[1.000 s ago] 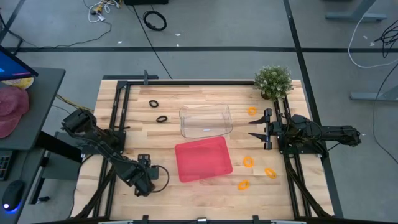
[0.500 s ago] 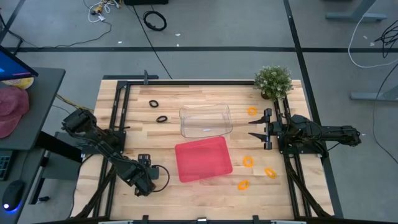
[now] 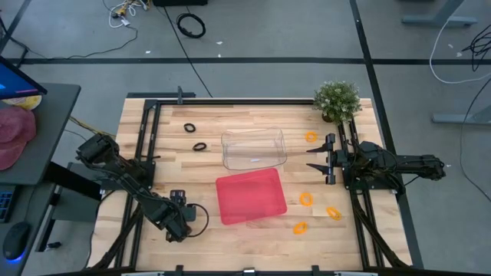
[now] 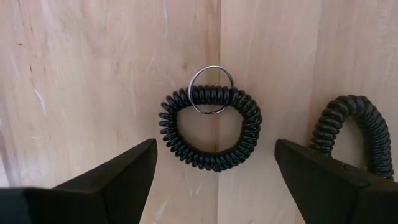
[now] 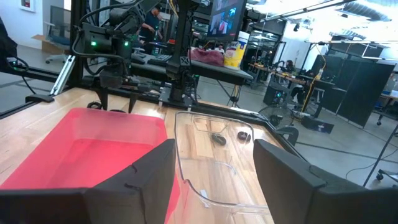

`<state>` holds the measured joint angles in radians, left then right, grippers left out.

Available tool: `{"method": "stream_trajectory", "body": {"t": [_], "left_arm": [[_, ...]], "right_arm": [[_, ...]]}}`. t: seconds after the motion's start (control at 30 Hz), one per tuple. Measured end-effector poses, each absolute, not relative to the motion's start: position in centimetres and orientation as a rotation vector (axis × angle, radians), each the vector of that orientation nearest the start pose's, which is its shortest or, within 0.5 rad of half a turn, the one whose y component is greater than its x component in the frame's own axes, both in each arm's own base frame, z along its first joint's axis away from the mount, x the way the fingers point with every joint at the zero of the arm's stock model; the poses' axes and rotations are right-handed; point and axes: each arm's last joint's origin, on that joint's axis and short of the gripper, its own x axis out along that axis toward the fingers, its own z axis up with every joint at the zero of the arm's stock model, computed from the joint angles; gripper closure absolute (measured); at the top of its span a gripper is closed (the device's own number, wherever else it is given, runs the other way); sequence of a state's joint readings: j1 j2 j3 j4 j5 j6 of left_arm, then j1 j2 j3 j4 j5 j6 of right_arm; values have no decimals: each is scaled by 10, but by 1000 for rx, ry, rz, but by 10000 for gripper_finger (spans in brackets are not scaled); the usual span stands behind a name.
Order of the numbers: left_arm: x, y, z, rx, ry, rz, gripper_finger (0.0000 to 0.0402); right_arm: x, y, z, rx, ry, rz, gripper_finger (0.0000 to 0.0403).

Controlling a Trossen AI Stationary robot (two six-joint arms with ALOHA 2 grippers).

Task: Sort spring keychains
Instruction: Put the black spring keychain into the red bin

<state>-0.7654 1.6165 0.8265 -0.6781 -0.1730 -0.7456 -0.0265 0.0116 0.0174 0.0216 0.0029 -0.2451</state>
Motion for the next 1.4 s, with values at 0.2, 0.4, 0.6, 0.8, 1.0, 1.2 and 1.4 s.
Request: {"method": "stream_trajectory", "body": {"t": [0.2,0.4,0.6,0.8,1.0,1.2,1.4], "left_arm": [[190,-175,136,60,1387,41,65],[191,-175,131,74,1402,54,65],[191,-175,131,71,1400,54,65],[191,-175,130,71,1399,54,65],[191,-175,130,70,1396,54,65],[192,-174,127,63,1390,56,65],[193,-172,123,32,1362,49,65]], "right_arm": [[97,-3,171,-245,-24,-32,181],[97,-3,171,-245,-24,-32,181],[97,-3,171,-245,-24,-32,181],[97,-3,171,-245,-24,-32,181],[97,-3,171,-245,-24,-32,181],[97,-3,170,-245,-23,-32,181],[97,-3,171,-245,-24,-32,181]]}}
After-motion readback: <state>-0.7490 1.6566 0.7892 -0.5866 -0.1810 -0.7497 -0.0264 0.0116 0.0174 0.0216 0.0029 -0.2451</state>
